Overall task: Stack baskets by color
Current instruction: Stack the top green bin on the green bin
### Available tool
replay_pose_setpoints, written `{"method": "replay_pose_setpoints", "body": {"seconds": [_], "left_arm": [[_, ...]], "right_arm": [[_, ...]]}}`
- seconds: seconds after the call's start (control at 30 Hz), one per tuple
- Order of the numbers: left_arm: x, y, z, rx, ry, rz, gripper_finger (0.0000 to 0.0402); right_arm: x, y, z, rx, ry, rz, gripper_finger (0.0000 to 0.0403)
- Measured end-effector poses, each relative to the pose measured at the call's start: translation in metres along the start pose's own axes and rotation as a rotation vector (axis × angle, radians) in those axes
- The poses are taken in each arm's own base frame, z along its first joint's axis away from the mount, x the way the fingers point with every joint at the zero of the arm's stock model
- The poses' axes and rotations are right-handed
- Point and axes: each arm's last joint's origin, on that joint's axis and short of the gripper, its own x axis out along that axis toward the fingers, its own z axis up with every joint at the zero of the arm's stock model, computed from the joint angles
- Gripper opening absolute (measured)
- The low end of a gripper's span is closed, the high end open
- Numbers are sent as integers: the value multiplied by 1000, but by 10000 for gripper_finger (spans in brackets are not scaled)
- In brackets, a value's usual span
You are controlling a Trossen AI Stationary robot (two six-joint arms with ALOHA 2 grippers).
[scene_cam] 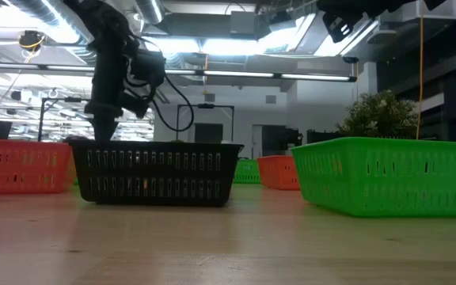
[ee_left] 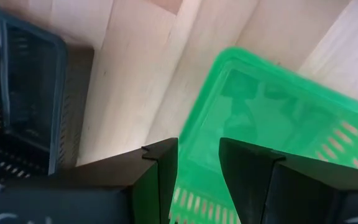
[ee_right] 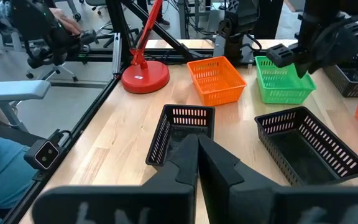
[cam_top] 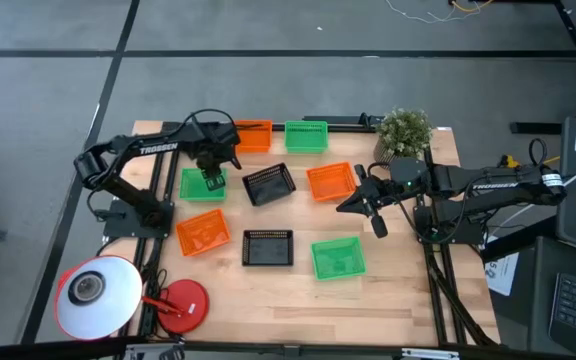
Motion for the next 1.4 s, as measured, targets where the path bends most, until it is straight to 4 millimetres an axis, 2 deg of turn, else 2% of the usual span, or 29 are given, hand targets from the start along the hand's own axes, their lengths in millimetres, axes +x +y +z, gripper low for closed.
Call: {"method": "replay_pose_setpoints", "body": {"seconds": [0.37,0.73,0.83,0.93,1.03,1.17,1.3,1.4], "left_arm": [[13,-3,-4,87,-21,16,111],[26,-7,-7,106,-59,19,107],[26,-7,-6,116,-66,19,79],[25,-8,-6,144,-75,-21,24],[24,-8,-5,144,-85,-48,7],[10,-8,0,129,-86,-63,2],[-21,-3,16,106,-131,-48,1],[-51,0,33,91,-232,-32,1]], "right_arm": [[0,0,-1,3,5,0,14],[-1,0,-11,82,109,-4,14],[-1,0,-13,90,128,-5,14],[-1,0,-16,126,166,-2,14],[-2,0,-20,149,204,-5,14],[-2,0,-22,160,221,-8,14],[-2,0,-22,160,222,-7,14],[-2,0,-22,159,222,-7,14]]}}
